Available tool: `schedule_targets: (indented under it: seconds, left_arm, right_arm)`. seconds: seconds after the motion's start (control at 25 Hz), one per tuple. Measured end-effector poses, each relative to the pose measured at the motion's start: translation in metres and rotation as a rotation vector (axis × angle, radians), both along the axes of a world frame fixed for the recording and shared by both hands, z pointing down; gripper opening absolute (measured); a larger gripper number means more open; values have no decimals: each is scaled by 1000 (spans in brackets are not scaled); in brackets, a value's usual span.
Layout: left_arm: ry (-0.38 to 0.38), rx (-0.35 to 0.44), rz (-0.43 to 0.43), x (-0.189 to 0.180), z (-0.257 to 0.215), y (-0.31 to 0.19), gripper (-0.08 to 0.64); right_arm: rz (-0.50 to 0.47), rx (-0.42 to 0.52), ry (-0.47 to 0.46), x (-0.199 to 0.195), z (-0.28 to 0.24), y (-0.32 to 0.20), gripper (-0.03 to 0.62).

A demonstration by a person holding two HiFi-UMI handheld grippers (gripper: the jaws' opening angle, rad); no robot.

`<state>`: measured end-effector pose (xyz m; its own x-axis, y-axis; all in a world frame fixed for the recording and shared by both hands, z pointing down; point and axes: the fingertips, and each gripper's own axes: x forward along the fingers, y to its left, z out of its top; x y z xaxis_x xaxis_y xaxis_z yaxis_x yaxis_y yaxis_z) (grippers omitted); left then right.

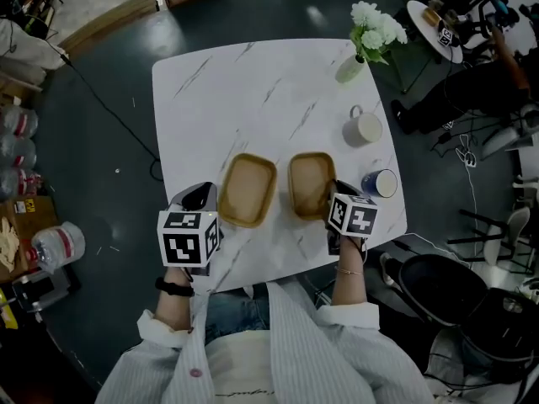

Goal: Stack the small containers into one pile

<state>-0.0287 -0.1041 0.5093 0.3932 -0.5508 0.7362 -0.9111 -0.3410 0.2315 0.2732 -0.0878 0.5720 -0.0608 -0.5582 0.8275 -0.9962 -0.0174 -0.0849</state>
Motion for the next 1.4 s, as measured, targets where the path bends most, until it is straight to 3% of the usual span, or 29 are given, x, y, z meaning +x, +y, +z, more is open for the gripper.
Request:
schedule_targets:
  seconds: [0.48,0.76,1.04,1.24,1.4]
  left_arm:
    - [-13,20,8,7,-9,2,18]
    - [-17,40,-16,11,-15,1,18]
    - [-11,49,-55,13,-21,3,18]
    - [0,50,-68,-19,-20,19,18]
    - [2,45,-63,-24,-19,19,18]
  right_arm:
    - [-26,98,-45,-10,-44,0,21]
    - [-36,168,-192,-29,-69,-12,21]
    - [-57,150,-321,-60,-70,-20,21]
    - [-21,152,-421,-111,-70,-13,21]
    - [5,144,-470,-130,-66,-12,21]
